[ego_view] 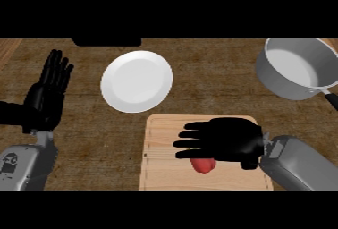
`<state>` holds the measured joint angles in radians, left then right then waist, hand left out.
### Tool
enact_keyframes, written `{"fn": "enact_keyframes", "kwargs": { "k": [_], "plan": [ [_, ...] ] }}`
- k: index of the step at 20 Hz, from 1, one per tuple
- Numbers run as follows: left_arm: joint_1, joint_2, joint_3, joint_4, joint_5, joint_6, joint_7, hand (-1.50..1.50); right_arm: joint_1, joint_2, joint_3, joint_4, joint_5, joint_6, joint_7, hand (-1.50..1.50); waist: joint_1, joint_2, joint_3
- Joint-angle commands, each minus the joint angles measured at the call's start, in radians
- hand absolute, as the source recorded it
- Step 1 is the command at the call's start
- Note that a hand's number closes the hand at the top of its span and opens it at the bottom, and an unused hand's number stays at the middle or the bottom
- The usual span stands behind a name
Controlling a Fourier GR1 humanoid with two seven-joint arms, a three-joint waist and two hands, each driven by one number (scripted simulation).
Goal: Pick the bell pepper from the cutting board and place it in the pot
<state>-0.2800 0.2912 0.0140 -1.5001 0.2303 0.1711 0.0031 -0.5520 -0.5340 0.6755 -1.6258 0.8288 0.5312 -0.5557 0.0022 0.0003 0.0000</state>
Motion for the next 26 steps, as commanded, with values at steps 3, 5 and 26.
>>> {"fn": "enact_keyframes", "kwargs": {
  "k": [3,5,26],
  "plan": [
    [0.014,-0.023,0.017,-0.031,-0.017,-0.007,0.019,0.00,0.063,0.040,-0.013,0.018,0.139,-0.024,-0.025,-1.50,0.000,-0.001,0.000],
    [0.025,-0.006,0.035,-0.042,-0.007,-0.029,0.013,0.00,0.002,0.103,-0.025,0.060,0.157,0.018,0.025,-1.50,0.004,0.000,0.000],
    [-0.007,-0.078,0.030,-0.059,-0.092,-0.014,0.070,0.00,0.134,0.276,0.053,0.326,0.439,-0.246,-0.234,1.50,0.003,0.001,0.001]
  ]
}}
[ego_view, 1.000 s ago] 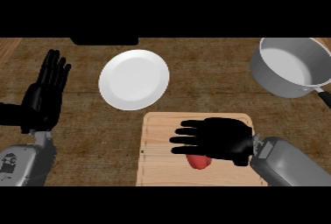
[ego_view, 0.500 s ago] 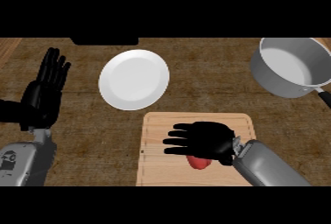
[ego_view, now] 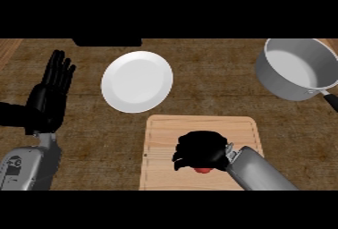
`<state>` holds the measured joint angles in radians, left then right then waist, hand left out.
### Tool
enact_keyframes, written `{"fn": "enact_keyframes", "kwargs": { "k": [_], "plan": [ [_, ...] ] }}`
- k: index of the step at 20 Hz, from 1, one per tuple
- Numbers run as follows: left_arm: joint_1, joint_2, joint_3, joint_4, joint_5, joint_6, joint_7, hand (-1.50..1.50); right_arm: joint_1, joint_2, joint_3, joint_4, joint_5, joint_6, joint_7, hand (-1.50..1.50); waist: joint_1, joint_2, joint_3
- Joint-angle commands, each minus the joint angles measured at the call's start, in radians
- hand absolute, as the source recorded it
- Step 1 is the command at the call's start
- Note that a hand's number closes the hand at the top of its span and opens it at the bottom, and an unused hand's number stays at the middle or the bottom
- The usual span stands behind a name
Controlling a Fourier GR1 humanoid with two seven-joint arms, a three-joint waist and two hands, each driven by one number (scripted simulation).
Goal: Pick the bell pepper from the cutting board and place it in the pot
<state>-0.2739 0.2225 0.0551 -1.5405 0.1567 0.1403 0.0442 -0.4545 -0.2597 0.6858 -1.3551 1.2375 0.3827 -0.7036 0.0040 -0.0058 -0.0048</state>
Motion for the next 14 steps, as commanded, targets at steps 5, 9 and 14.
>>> {"fn": "enact_keyframes", "kwargs": {
  "k": [5,9,14],
  "plan": [
    [0.077,-0.004,0.016,-0.045,0.017,-0.042,-0.023,0.00,0.050,0.055,0.049,0.032,0.064,-0.096,-0.092,1.50,0.003,0.005,0.005],
    [0.030,0.007,0.031,-0.055,0.006,-0.021,0.023,0.00,0.118,0.049,0.044,0.027,0.112,-0.178,-0.076,1.50,-0.002,0.005,0.005],
    [-0.072,0.016,0.049,0.024,0.007,-0.022,0.047,0.00,0.114,0.007,-0.053,-0.114,0.096,-0.204,-0.102,1.50,-0.009,0.005,0.005]
  ]
}}
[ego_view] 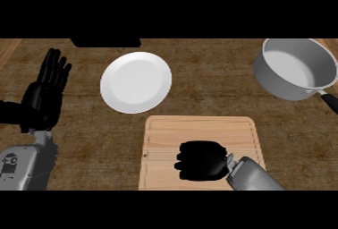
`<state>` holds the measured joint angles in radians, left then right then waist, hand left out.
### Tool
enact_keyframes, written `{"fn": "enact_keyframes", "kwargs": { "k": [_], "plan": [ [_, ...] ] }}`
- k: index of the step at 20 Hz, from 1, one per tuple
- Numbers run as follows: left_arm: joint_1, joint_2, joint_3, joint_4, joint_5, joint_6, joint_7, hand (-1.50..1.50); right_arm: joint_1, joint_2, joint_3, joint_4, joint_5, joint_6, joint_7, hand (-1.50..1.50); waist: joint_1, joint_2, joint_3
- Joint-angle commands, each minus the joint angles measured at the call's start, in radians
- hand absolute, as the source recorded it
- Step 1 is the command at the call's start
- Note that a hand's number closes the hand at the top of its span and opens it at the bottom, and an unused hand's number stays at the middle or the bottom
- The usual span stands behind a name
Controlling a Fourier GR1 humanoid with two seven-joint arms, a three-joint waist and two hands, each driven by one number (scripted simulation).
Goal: Pick the bell pepper from the cutting board and place it in the pot
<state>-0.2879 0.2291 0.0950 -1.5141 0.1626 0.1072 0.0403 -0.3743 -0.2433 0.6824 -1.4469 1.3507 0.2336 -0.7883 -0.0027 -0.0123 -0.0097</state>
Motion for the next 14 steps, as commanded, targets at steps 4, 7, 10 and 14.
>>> {"fn": "enact_keyframes", "kwargs": {
  "k": [4,7,10,14],
  "plan": [
    [0.004,0.001,0.014,-0.018,0.000,0.010,-0.007,0.00,-0.043,0.128,-0.382,0.097,-0.041,0.015,0.398,1.50,-0.022,0.024,0.011],
    [0.007,0.006,0.019,-0.015,-0.002,0.014,-0.002,0.00,-0.049,0.141,-0.511,0.121,-0.041,-0.006,0.558,1.50,-0.059,0.041,0.014],
    [0.017,0.005,0.021,-0.015,0.000,0.014,-0.002,0.00,-0.096,0.185,-0.650,0.134,-0.036,-0.048,0.755,1.50,-0.046,0.042,0.012],
    [0.011,0.003,0.014,-0.019,-0.003,0.013,-0.002,0.00,-0.185,0.219,-0.779,0.121,0.039,-0.136,1.040,1.50,-0.029,0.030,0.005]
  ]
}}
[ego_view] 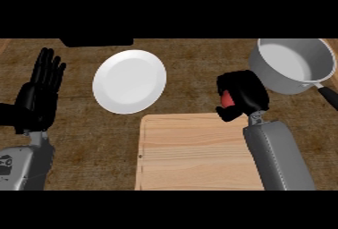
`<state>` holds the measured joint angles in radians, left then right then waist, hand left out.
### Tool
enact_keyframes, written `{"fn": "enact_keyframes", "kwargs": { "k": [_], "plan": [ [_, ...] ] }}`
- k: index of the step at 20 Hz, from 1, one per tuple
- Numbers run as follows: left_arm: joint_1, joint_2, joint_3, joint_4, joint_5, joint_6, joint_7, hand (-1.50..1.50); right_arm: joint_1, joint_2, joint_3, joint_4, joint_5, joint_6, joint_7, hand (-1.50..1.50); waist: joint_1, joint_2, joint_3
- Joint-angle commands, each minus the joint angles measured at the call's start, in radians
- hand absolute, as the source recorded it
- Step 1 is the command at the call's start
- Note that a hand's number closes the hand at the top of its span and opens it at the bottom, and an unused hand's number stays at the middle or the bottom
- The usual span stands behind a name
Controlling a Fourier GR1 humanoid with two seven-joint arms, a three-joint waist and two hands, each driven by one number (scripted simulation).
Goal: Pick the bell pepper from the cutting board and place it in the pot
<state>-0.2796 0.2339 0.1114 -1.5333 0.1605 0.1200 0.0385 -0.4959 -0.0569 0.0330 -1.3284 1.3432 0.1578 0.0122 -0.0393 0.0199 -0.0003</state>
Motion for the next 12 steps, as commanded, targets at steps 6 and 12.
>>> {"fn": "enact_keyframes", "kwargs": {
  "k": [6,12],
  "plan": [
    [-0.018,-0.002,-0.016,-0.008,0.003,-0.014,0.006,0.00,-0.235,0.012,-0.272,0.001,0.240,-0.192,0.658,1.50,0.075,0.004,-0.008],
    [-0.043,-0.021,-0.059,-0.013,-0.003,-0.028,0.023,0.00,-0.422,-0.017,-0.315,0.084,0.530,-0.226,1.068,1.50,0.124,0.006,-0.005]
  ]
}}
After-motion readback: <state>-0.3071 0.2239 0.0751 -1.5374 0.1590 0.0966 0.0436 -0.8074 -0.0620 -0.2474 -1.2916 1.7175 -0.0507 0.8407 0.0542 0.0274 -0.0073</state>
